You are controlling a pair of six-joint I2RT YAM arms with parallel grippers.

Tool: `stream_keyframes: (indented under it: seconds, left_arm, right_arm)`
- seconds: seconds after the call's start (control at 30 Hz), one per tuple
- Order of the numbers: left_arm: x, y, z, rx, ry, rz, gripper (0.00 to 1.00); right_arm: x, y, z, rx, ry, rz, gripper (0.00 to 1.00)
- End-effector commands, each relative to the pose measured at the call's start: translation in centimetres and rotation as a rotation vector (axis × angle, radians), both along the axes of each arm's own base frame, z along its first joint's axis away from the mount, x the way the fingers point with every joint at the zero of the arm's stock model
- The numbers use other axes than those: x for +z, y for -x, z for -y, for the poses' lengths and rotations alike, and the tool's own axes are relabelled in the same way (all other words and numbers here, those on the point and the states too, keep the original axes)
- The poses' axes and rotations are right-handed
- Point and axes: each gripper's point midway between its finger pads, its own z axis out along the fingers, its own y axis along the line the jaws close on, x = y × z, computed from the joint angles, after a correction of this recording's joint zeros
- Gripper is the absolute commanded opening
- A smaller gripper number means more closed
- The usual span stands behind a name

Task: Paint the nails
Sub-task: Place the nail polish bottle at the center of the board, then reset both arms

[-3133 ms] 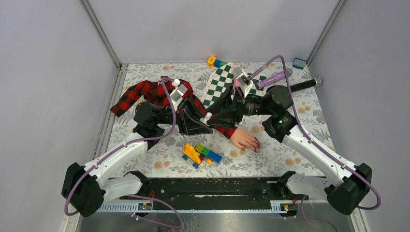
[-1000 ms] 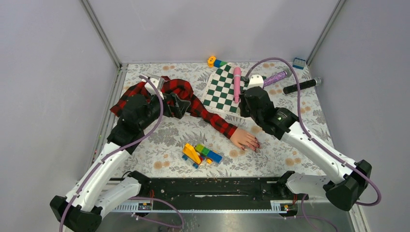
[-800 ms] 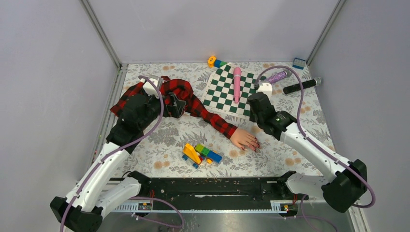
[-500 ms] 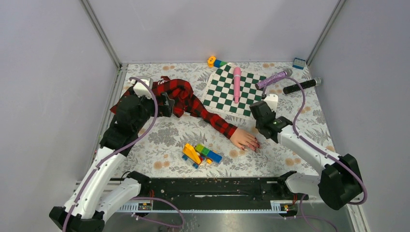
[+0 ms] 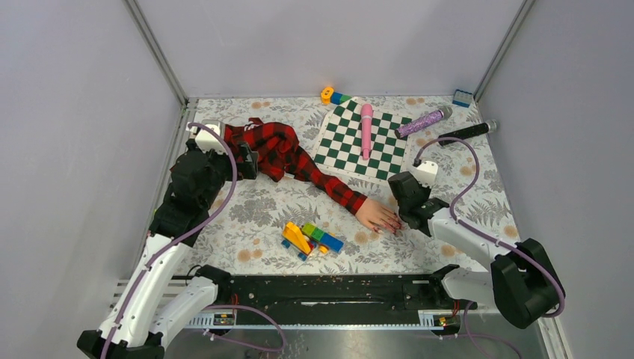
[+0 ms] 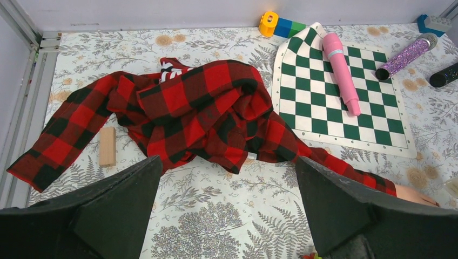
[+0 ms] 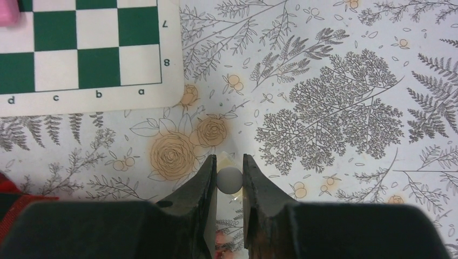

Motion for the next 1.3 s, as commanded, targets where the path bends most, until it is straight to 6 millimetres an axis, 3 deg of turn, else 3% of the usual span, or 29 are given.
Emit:
stream_keyframes:
  seconds: [0.0, 0.3, 0.4, 0.5, 0.6, 0.7, 0.9, 1.07, 1.27]
  left_arm:
    - [0.8, -0.2, -0.2, 0.006, 0.005, 0.034, 0.99]
    - [0.8, -0.1, 0.2, -0.013, 0.009, 0.039, 0.99]
    - [0.8, -0.1, 0.2, -0.013, 0.008, 0.039, 0.99]
    - [0.7, -0.2, 0.3, -0.018, 0.01, 0.038, 0.99]
    - [0.5, -0.3, 0.3, -0.02, 0.006, 0.03, 0.99]
    - [0.5, -0.3, 0.4, -0.023, 0.004, 0.03, 0.99]
    - [0.5, -0.3, 0.4, -0.028, 0.001, 0.033, 0.99]
    - [0.8, -0.3, 0.7, -0.037, 0.015, 0.04, 0.99]
    - [0.3, -0.9, 0.4, -0.025, 0.059, 0.006, 0.99]
  right_arm:
    - [1.5, -1.8, 0.3, -0.068, -0.019, 0.116, 0.0]
    - [0.4, -1.9, 0.0, -0.056, -0.002, 0.07, 0.0]
    - [0.4, -2.0, -0.1, -0.055, -0.002, 0.069, 0.15]
    - [0.4, -2.0, 0.0, -0.055, 0.004, 0.064, 0.16]
    - [0.4, -2.0, 0.0, -0.055, 0.004, 0.062, 0.31]
    - [0.3, -2.0, -0.1, -0.054, 0.005, 0.059, 0.38]
    - [0.3, -2.1, -0.2, -0.045, 0.003, 0.055, 0.65]
    - [0.7, -2.3, -0.6, -0.017, -0.001, 0.053, 0.98]
    - [2.8, -3.3, -2.5, 0.089, -0.038, 0.066, 0.99]
